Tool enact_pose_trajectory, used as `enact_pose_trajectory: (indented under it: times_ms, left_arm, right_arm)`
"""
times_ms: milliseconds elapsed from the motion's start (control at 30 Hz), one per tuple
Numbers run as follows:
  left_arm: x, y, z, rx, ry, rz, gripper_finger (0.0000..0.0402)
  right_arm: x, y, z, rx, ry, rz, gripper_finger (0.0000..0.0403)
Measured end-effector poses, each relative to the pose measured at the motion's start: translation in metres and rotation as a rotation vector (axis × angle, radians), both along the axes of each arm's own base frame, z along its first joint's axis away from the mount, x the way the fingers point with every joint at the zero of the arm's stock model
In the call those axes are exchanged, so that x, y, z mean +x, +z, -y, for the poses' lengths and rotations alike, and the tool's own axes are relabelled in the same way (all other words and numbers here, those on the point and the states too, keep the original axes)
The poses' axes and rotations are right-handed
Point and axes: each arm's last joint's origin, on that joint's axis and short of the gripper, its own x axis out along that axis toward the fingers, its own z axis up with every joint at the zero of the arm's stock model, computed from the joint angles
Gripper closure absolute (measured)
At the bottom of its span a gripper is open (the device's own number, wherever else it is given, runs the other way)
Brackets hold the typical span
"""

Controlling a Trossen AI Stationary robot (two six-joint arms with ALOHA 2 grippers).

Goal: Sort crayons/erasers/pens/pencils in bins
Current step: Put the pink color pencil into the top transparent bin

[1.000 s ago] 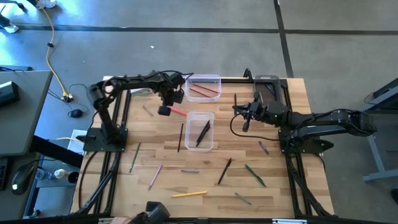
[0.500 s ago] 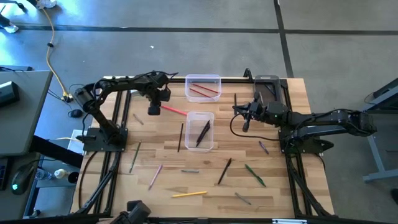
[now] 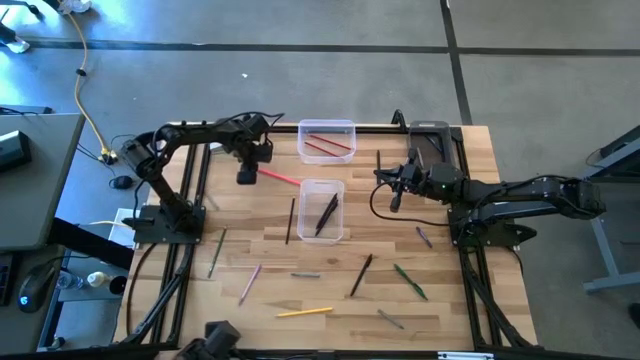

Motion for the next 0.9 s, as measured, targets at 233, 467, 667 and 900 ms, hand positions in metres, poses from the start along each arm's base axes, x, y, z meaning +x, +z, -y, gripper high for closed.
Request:
enact_pose_trajectory:
  times_ms: [233,467,667,900]
  left_arm:
    - [0.006,-0.008,0.0,-0.007,-0.026,-0.009,0.0302]
    - [0.007,-0.008,0.002,-0.018,-0.035,0.005,0.0317]
    - [0.01,-0.008,0.002,-0.014,-0.032,0.023,0.0335]
    - [0.012,-0.012,0.001,-0.028,-0.029,0.031,0.0338]
  right_arm:
    - [0.0,0.0,0.0,0.0,0.0,0.001,0.0403]
    - [0.0,0.0,0.0,-0.001,0.0,0.001,0.0403]
    - [0.0,0.0,0.0,0.0,0.0,0.001,0.0403]
    - [0.0,0.0,0.0,0.0,0.0,0.001,0.0403]
